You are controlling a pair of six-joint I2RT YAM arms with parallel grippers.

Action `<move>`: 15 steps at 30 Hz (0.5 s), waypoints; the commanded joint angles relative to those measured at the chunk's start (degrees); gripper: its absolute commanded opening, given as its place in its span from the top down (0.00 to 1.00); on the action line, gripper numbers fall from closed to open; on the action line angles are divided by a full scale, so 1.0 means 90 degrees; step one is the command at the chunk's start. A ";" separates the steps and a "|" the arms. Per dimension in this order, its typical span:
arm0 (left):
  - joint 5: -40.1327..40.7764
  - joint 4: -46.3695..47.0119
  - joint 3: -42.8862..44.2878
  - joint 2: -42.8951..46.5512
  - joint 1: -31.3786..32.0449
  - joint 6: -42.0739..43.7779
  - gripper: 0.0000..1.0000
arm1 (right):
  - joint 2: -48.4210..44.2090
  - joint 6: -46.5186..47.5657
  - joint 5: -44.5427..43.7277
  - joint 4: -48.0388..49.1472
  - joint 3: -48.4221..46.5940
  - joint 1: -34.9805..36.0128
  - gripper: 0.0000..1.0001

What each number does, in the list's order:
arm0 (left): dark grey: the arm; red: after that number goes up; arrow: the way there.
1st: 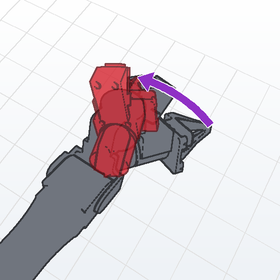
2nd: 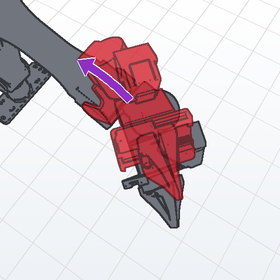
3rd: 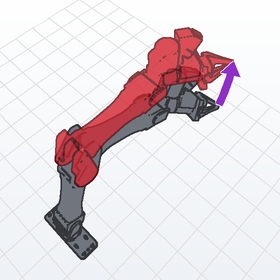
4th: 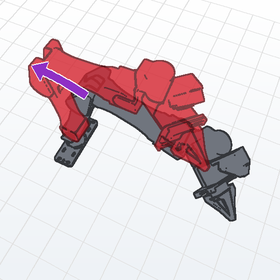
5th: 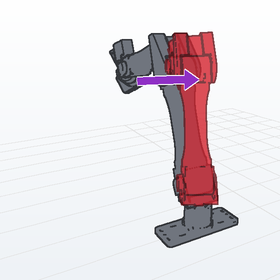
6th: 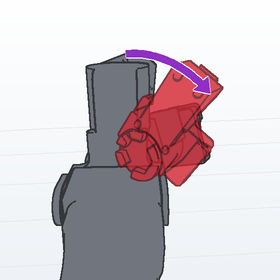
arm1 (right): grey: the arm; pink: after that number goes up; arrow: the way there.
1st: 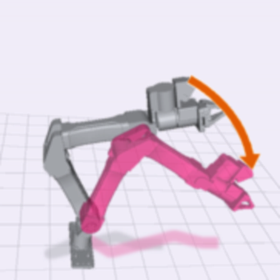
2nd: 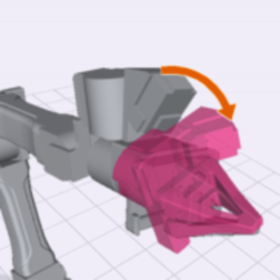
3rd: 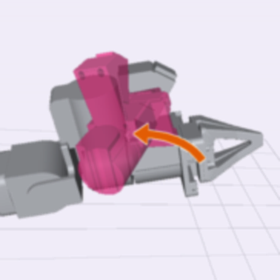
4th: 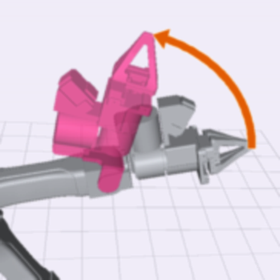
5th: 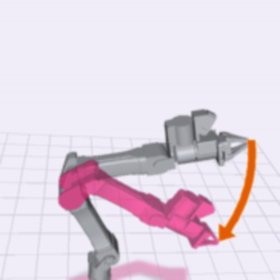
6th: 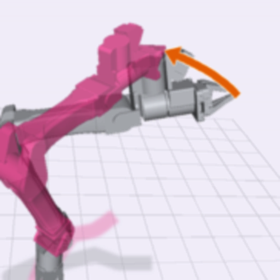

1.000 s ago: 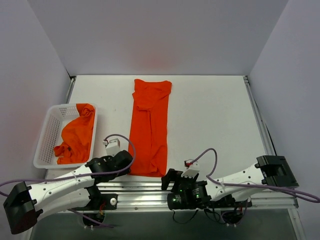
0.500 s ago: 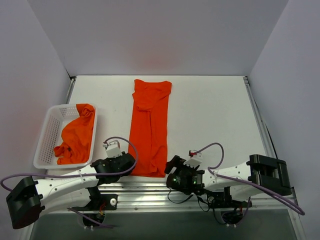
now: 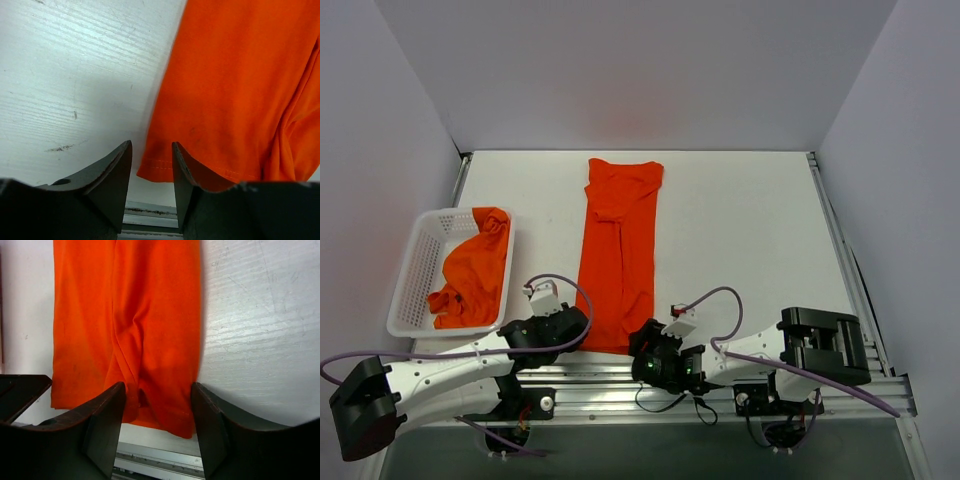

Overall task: Fold and stack the t-shirts
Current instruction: Fold the tshirt

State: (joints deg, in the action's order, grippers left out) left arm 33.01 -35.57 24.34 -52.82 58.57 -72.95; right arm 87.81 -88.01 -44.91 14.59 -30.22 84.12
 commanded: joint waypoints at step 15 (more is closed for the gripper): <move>0.0121 0.0427 -0.0077 -0.0020 0.0055 -0.0176 0.60 | -0.0128 -0.1129 0.0038 -0.1064 0.0555 0.0410 0.83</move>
State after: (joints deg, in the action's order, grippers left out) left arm 33.01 -34.30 23.86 -53.06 58.74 -73.34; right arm 86.87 -95.96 -45.65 12.19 -27.18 87.18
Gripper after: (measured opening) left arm 0.408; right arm 0.182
